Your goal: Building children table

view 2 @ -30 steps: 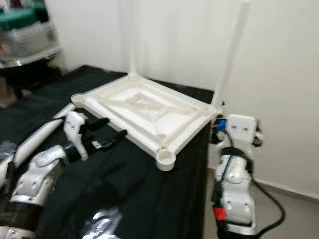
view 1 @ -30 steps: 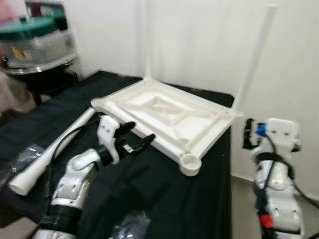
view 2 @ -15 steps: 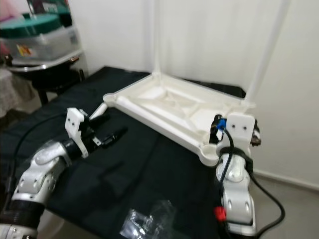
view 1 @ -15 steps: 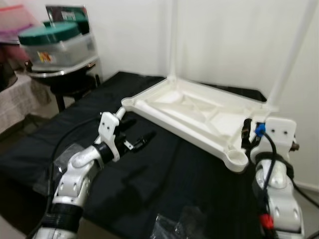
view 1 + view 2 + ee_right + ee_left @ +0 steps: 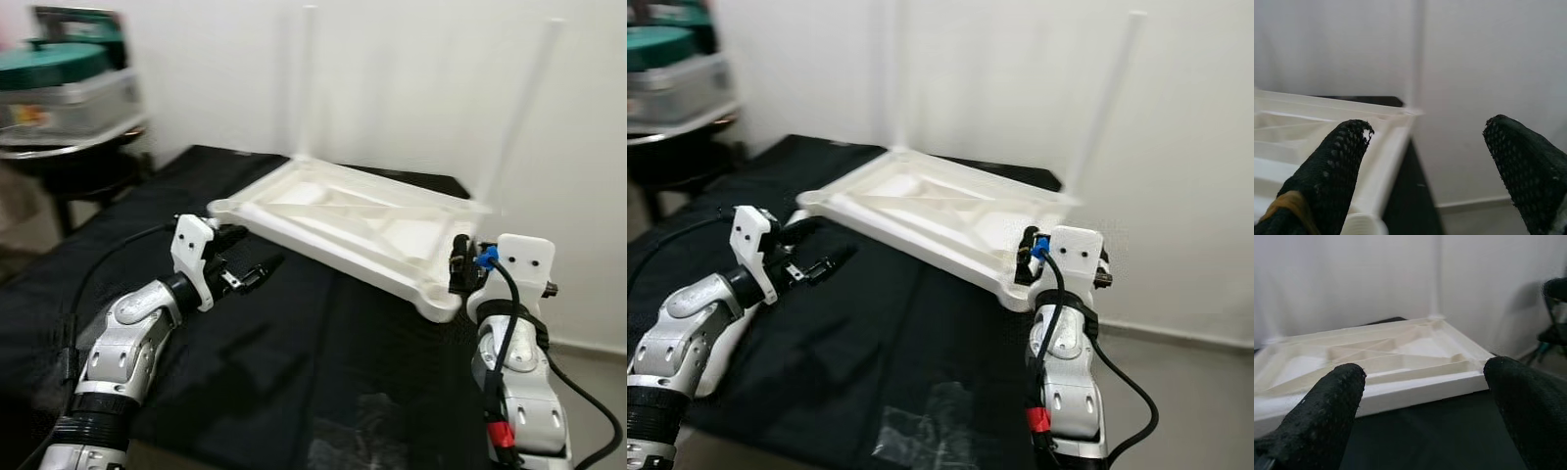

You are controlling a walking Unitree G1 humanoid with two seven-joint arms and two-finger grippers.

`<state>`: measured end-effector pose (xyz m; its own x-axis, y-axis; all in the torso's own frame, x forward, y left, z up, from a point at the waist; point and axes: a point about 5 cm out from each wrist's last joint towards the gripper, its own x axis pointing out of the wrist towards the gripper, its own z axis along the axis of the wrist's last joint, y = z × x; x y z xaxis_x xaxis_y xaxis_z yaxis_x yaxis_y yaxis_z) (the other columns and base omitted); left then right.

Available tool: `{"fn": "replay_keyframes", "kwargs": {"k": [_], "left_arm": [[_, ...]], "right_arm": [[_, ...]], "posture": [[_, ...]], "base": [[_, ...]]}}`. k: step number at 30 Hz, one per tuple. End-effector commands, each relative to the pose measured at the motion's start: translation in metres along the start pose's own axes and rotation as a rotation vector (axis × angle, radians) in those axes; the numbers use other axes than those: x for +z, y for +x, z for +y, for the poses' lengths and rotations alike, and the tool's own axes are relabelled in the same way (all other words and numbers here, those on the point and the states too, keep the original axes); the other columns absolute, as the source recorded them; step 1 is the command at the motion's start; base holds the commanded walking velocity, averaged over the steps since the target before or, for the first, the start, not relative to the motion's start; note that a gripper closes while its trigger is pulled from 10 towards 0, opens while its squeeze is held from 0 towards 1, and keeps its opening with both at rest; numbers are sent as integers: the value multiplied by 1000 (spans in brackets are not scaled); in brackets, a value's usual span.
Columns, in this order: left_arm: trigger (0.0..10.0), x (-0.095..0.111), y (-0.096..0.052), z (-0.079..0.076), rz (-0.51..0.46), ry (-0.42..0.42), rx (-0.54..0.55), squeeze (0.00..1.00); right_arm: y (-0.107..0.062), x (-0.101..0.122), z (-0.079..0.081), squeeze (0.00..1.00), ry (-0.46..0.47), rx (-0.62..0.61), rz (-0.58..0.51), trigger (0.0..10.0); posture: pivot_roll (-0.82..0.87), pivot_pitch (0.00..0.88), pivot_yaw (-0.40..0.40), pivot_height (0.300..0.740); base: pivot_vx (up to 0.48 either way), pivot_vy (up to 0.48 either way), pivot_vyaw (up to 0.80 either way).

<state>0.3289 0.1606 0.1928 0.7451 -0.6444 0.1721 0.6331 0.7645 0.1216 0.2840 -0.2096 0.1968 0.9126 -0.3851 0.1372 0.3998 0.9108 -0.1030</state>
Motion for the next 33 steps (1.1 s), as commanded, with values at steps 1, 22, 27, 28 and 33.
{"fn": "replay_keyframes", "kwargs": {"k": [1,22,27,28,33], "left_arm": [[10000,-10,-3,3,75,21,2,0],[10000,-36,-27,86,399,225,646,0],[10000,-47,-32,91,469,118,666,0],[10000,-49,-30,90,481,88,642,0],[10000,-52,-26,88,507,85,613,0]], "right_arm": [[0,-1,-1,0,-24,-8,2,10000],[-4,-14,-8,0,-22,-52,65,10000],[-4,-21,-14,0,2,-76,111,10000],[-4,-23,-15,0,12,-80,126,10000],[-5,-28,-16,0,26,-85,155,10000]], "posture": [[9,0,-21,740],[-5,0,0,740],[-9,0,7,740],[-9,0,9,740],[-15,0,13,740]], "base": [[0,0,0],[0,0,0],[0,0,0],[0,0,0],[0,0,0]]}}
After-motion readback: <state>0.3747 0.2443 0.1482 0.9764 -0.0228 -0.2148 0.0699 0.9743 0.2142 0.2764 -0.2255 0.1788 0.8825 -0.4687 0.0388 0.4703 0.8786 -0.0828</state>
